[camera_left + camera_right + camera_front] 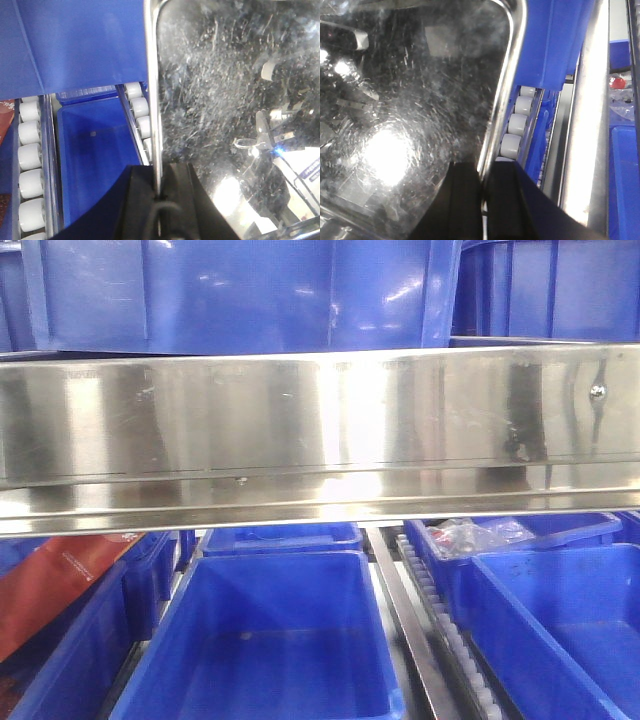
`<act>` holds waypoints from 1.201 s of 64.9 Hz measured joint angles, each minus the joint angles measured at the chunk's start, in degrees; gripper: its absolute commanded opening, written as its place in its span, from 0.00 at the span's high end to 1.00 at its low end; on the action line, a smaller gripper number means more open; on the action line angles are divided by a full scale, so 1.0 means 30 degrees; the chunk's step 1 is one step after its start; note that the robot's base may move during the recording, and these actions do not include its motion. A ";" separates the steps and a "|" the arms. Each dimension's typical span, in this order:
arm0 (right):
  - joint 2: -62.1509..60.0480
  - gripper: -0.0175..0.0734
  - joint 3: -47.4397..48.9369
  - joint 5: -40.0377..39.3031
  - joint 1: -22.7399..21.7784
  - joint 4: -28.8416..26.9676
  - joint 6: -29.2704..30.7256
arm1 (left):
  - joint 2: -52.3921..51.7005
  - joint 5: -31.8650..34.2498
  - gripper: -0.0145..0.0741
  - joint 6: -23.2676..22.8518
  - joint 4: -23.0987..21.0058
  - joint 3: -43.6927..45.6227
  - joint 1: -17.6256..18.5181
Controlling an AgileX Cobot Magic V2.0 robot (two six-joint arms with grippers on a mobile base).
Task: Stack silver trays without gaps
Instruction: 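Lift the silver tray up off the shelf with both grippers, then drive the base away from the shelf, turning, holding the tray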
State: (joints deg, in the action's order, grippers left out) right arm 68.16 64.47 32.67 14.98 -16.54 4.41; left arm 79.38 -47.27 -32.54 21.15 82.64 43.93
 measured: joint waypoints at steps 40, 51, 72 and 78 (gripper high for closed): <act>0.0000 0.88 0.0000 -0.0084 0.0000 -0.0012 0.0065 | 0.0000 0.0000 0.86 0.0000 0.0035 0.0000 0.0000; 0.0000 0.88 0.0000 -0.0084 0.0000 -0.0012 0.0065 | 0.0000 0.0000 0.86 0.0000 0.0072 0.0000 0.0000; 0.0000 0.88 0.0000 -0.0084 0.0000 -0.0012 0.0065 | 0.0000 0.0083 0.86 0.0000 0.0072 0.0000 0.0000; 0.0000 0.88 0.0000 -0.0084 0.0000 -0.0012 0.0065 | 0.0000 0.0083 0.86 0.0000 0.0072 0.0000 0.0000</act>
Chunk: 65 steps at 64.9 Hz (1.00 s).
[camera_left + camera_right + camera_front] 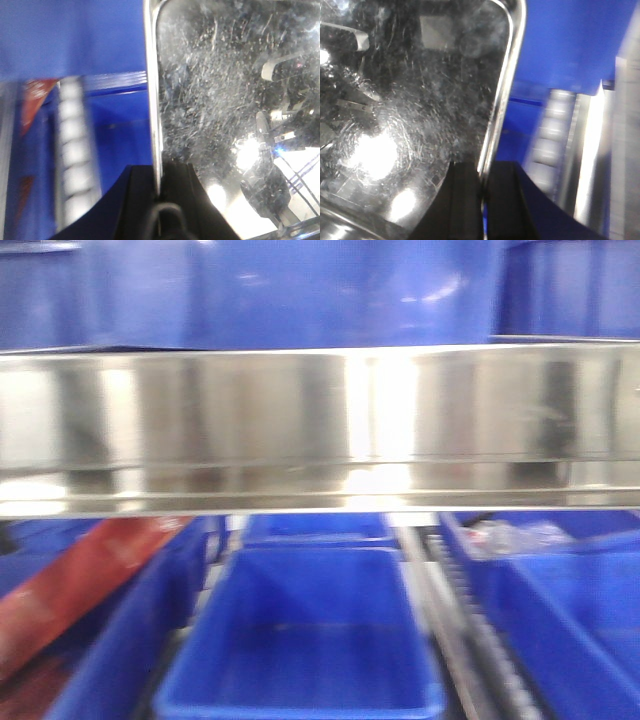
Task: Stack silver trays without gaps
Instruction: 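Drive the base away from the shelf, turning, holding the tray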
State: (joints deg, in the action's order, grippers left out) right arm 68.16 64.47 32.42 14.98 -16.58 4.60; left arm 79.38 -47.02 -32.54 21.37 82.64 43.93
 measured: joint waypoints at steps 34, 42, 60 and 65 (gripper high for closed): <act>0.0000 0.88 0.0000 -0.0118 0.0000 0.0000 0.0000 | 0.0000 0.0241 0.86 0.0000 0.0194 0.0000 0.0000; 0.0000 0.88 0.0000 -0.0191 0.0000 -0.0039 0.0000 | 0.0000 0.0356 0.86 0.0000 0.0472 0.0000 0.0000; 0.0000 0.88 0.0000 -0.0262 0.0000 -0.0119 -0.0035 | 0.0000 0.0420 0.86 0.0000 0.0598 0.0000 0.0000; 0.0000 0.88 0.0000 -0.0262 0.0000 -0.0119 -0.0035 | 0.0000 0.0420 0.86 0.0000 0.0598 0.0000 0.0000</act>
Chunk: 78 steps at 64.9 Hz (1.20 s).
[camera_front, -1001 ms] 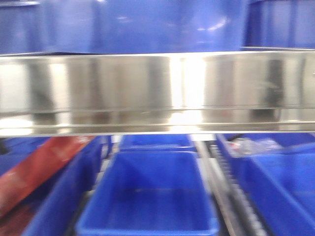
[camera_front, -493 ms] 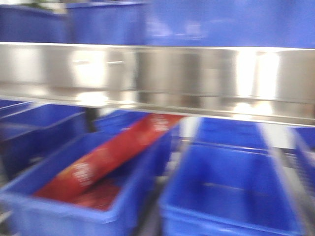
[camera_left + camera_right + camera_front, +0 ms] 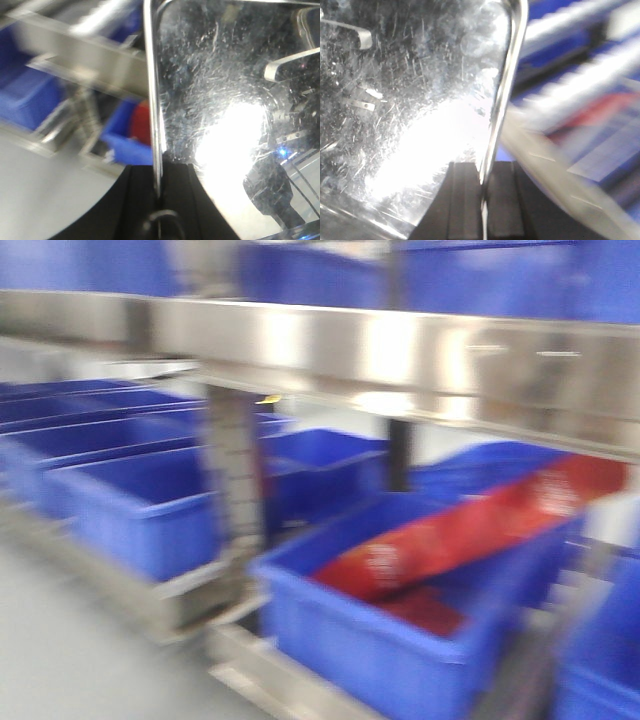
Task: Stack silver trays without gaps
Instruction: 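Drive the base away from the shelf, turning, holding the tray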
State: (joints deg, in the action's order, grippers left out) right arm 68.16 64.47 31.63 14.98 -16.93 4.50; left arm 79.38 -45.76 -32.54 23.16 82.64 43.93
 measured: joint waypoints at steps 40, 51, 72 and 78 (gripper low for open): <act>0.0000 0.88 0.0000 0.0000 0.0000 -0.0036 0.0006 | 0.0000 0.0049 0.86 0.0000 0.0116 0.0000 0.0000; 0.0000 0.88 0.0000 0.0000 0.0000 -0.0075 0.0006 | -0.0044 0.0008 0.86 0.0000 0.0116 0.0000 0.0000; 0.0000 0.88 0.0000 0.0000 0.0000 -0.0075 0.0044 | -0.0044 0.0008 0.86 0.0000 0.0116 0.0000 0.0000; 0.0000 0.88 0.0000 0.0000 0.0000 -0.0075 0.0006 | -0.0044 0.0008 0.86 0.0000 0.0116 0.0000 0.0000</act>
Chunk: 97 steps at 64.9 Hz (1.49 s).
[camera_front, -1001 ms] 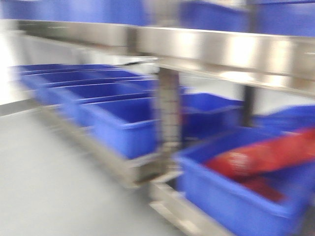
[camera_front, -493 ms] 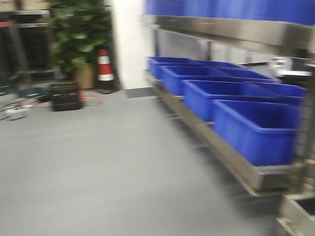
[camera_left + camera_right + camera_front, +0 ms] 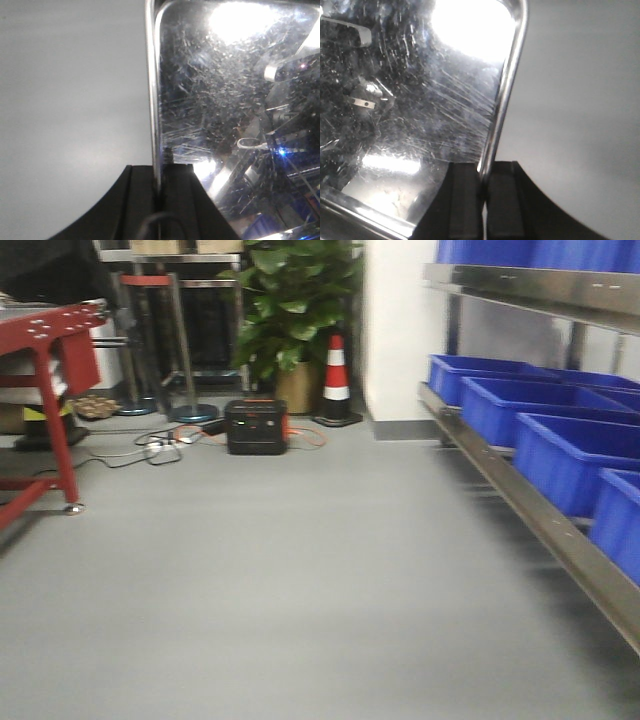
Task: Stack silver trays without gaps
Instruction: 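Drive the base away from the shelf, turning, holding the tray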
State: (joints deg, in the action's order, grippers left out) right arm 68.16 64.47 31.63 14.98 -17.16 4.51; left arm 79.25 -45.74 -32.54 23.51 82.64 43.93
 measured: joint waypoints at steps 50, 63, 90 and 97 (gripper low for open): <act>0.0000 0.88 0.0000 0.0000 0.0000 0.0000 0.0000 | 0.0000 0.0000 0.86 0.0000 0.0000 0.0000 0.0000; 0.0000 0.88 0.0000 0.0000 0.0000 0.0000 0.0034 | 0.0000 0.0127 0.86 0.0000 0.0000 0.0000 0.0000; 0.0034 0.88 0.0000 -0.0014 0.0000 0.0000 -0.0012 | 0.0000 0.0271 0.86 0.0000 0.0113 0.0000 0.0000; 0.0034 0.88 0.0000 -0.0049 0.0000 0.0000 -0.0012 | 0.0000 0.0313 0.86 0.0000 0.0152 0.0000 0.0000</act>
State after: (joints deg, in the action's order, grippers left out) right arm 68.26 64.47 31.48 14.98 -17.16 4.48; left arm 79.25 -44.80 -32.54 23.97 82.64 43.93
